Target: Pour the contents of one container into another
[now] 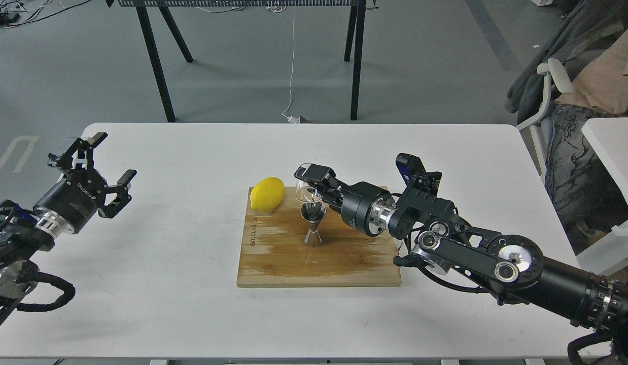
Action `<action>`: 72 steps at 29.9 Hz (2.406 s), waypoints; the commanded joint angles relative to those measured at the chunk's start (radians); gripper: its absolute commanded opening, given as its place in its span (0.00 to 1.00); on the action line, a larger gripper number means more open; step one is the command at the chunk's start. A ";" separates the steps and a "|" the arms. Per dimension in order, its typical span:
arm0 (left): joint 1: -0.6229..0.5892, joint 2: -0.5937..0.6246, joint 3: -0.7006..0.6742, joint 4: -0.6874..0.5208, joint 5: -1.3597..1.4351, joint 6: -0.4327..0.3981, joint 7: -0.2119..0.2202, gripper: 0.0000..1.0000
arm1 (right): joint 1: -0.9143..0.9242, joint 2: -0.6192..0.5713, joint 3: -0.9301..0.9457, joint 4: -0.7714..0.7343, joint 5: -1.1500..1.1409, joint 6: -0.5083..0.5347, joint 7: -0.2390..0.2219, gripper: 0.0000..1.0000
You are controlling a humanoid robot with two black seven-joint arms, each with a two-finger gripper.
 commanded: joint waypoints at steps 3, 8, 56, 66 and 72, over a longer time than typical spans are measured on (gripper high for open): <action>-0.001 0.000 0.000 0.000 -0.001 0.000 0.000 0.99 | 0.007 -0.002 -0.001 -0.001 -0.016 0.000 0.000 0.34; -0.001 0.000 0.000 0.000 -0.001 0.000 0.000 0.99 | 0.009 -0.002 -0.001 -0.012 -0.029 0.000 0.000 0.34; -0.001 -0.026 0.000 -0.003 -0.004 0.000 0.000 0.99 | -0.380 0.125 0.711 0.091 0.994 -0.090 -0.008 0.33; 0.010 -0.026 -0.003 -0.003 -0.009 0.000 0.000 0.99 | -0.712 0.104 1.127 0.132 1.145 -0.149 -0.023 0.33; 0.010 -0.026 -0.003 -0.003 -0.011 0.000 0.000 0.99 | -0.812 0.101 1.193 0.121 1.159 -0.164 -0.048 0.33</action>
